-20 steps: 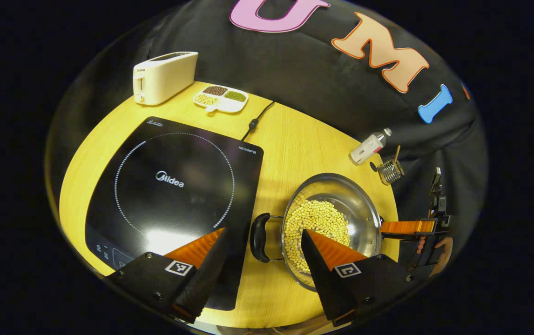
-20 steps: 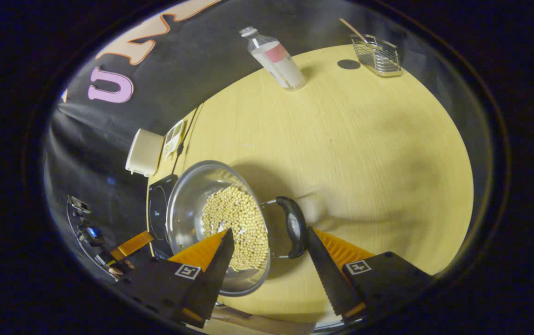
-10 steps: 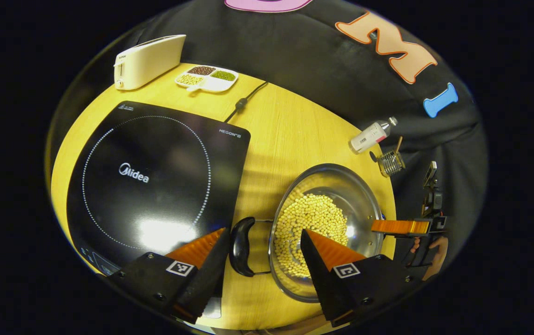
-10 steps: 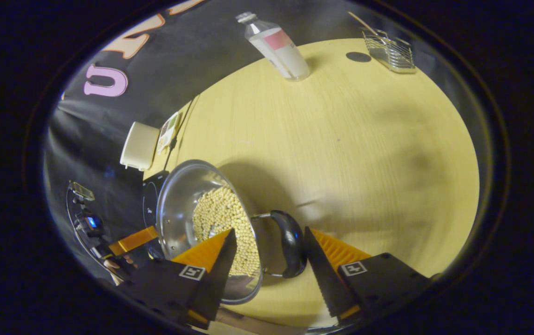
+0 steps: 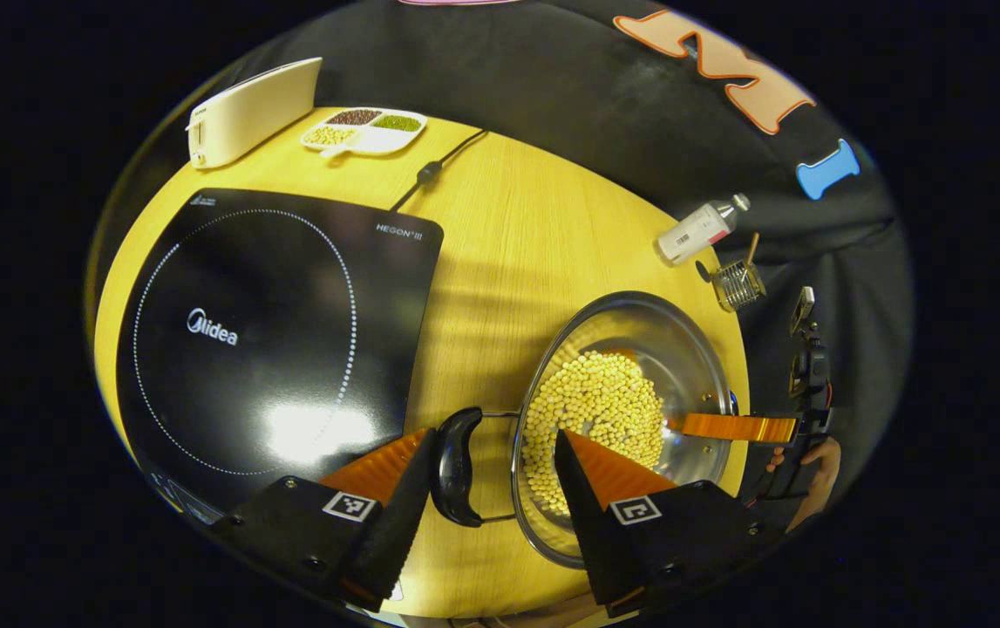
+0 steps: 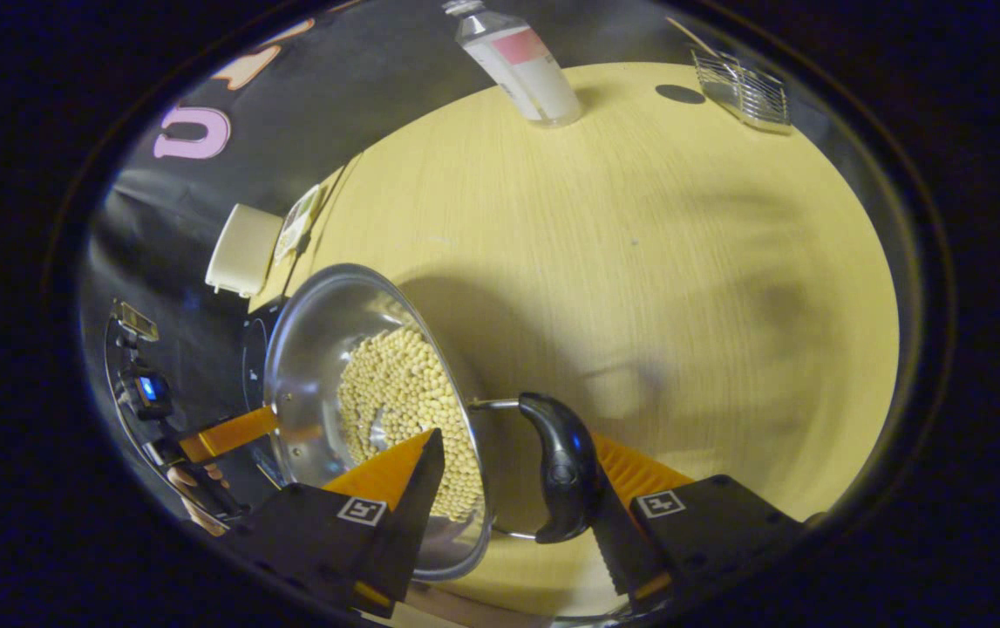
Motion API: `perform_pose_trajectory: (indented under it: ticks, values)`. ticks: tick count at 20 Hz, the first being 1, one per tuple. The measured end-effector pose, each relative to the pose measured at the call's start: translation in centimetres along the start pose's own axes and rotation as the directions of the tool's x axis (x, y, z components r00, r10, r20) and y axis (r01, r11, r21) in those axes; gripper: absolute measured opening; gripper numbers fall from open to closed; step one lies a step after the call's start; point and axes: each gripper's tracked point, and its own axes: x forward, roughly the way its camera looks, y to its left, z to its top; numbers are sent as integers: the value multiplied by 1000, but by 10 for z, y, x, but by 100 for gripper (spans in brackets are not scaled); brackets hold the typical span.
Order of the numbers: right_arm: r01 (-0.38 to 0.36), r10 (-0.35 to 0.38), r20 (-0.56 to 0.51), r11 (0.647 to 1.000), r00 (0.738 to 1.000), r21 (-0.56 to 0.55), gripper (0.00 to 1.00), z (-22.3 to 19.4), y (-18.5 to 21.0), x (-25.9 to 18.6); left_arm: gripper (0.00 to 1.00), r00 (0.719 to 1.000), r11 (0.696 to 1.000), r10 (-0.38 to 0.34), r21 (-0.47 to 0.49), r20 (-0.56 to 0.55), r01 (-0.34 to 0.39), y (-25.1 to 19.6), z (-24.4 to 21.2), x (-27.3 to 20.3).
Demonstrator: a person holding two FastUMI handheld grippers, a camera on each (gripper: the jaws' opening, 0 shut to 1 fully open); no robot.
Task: First push the handle of the pot to place it horizontally, then grasp the pot with both hands and set it on the induction cooktop.
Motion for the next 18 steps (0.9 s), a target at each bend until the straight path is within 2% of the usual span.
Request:
perform_pose_trajectory:
  ticks: [1,2,3,4,5,6,7,8,9,10,11,12,13,14,15,16,17,18]
  values:
    - [12,-12,3,1000,1000,-2,78,3,-4,4,83,1000,1000,-1,-9,-10,1,0,-2,5]
    - [20,-20,2,1000,1000,3,72,1,-8,2,83,1000,1000,0,-9,-17,0,0,-2,5]
    - [26,-26,3,1000,1000,8,60,3,-11,4,82,1000,1000,1,-8,-8,-1,1,1,8]
    - [20,-20,-3,1000,1000,15,57,1,-11,4,84,1000,1000,9,-6,-8,-9,3,2,12]
    - [31,-31,-12,999,999,16,53,1,-14,6,77,1000,1000,23,0,-17,-23,6,1,12]
    - [26,-26,-18,999,1000,23,60,2,-15,1,78,999,999,40,9,-24,-40,9,0,14]
    - [25,-25,-25,999,999,28,59,1,-15,4,68,998,998,51,24,-27,-51,10,0,15]
    - [26,-25,-32,999,999,35,59,-1,-15,4,63,997,997,64,40,-37,-62,12,-2,17]
    - [28,-26,-34,999,999,41,52,-1,-15,3,62,996,995,77,63,-44,-74,12,-2,16]
    - [33,-31,-34,999,999,42,52,-1,-15,3,61,995,993,89,78,-49,-85,13,-3,17]
    - [37,-36,-24,999,999,37,57,1,-16,3,60,994,992,97,83,-44,-93,14,-2,17]
    - [38,-37,-12,999,999,35,52,1,-17,2,60,994,992,100,82,-33,-97,13,0,17]
    - [39,-39,-10,999,999,33,54,0,-16,4,59,994,991,105,84,-32,-102,13,-1,17]
    - [47,-47,-5,998,999,31,48,1,-16,3,59,993,990,110,94,-33,-106,12,0,17]
    - [52,-52,0,998,999,30,54,3,-17,2,61,993,988,117,101,-33,-113,12,-1,17]
    - [53,-53,8,998,999,31,48,3,-16,-1,58,992,986,125,113,-25,-121,12,1,15]
    - [53,-54,16,998,998,32,54,4,-16,-4,60,992,985,128,121,-14,-126,11,2,15]
    - [53,-53,23,998,998,33,54,4,-16,-8,58,992,984,127,128,-6,-125,9,3,11]
